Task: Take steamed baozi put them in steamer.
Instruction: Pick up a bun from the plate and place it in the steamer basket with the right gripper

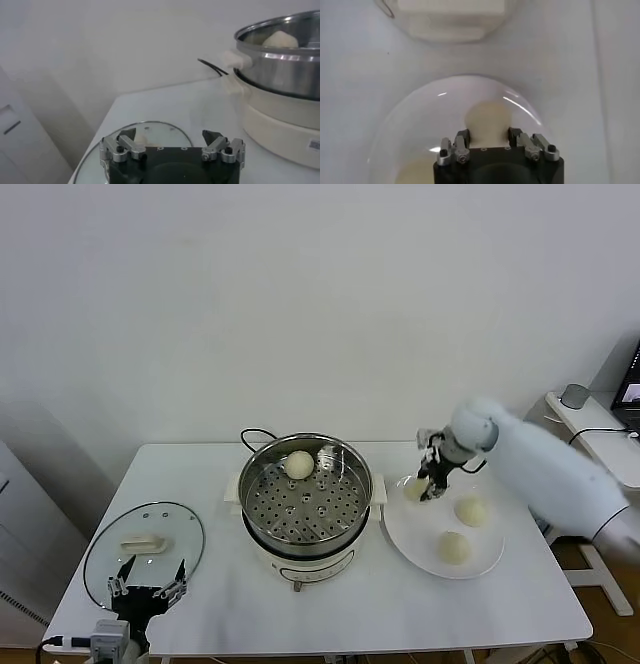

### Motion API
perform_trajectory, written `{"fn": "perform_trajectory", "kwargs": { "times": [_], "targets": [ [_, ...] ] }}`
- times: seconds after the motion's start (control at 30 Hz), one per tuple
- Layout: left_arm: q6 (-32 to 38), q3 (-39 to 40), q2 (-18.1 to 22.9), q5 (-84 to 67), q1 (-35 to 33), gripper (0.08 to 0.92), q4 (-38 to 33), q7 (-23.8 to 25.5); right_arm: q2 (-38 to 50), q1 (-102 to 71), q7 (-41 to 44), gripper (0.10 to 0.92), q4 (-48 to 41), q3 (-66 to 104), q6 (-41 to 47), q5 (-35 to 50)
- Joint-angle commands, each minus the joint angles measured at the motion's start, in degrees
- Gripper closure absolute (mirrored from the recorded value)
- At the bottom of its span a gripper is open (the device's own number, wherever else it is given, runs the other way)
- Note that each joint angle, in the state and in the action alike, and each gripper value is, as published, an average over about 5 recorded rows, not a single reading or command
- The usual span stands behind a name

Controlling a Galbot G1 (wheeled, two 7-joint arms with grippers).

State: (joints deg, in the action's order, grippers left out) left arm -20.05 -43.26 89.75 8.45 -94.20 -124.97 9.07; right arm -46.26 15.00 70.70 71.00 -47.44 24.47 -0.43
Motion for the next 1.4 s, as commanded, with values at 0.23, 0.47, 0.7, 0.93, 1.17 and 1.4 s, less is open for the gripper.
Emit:
{"fn": "perform_trajectory", "kwargs": {
  "times": [0.23,0.47,0.7,0.93,1.17,1.4],
  "targets": [
    [0.1,0.8,0.4,0.3,0.1,0.177,-1.2,-0.2,-6.3,34.1,-0.5,0.541,11.8,-26.7,14.1,30.2],
    [0.7,1.1,0.3,0.1,-1.2,0.177,-2.9,-0.4,-18.3,31.9,-3.8,0.541,8.7,-27.0,19.0,35.4],
    [0.2,1.0,0.9,-2.2,-1.1,0.177,-4.0,-0.3,-27.7,25.3,-6.7,0.541,4.3,-27.2,20.4,34.4],
    [0.2,1.1,0.8,-2.5,-1.0,0.177,-4.2,-0.3,-33.2,16.9,-8.4,0.541,-1.8,-24.6,20.4,29.6],
    [0.2,1.3,0.8,-2.5,-0.9,0.177,-3.9,-0.4,-39.1,11.1,-9.4,0.541,-9.5,-19.8,20.4,23.8],
    [0.3,1.6,0.9,-2.5,-0.6,0.177,-3.6,-0.4,-41.4,9.3,-9.3,0.541,-11.7,-18.5,20.4,22.3]
  ]
}}
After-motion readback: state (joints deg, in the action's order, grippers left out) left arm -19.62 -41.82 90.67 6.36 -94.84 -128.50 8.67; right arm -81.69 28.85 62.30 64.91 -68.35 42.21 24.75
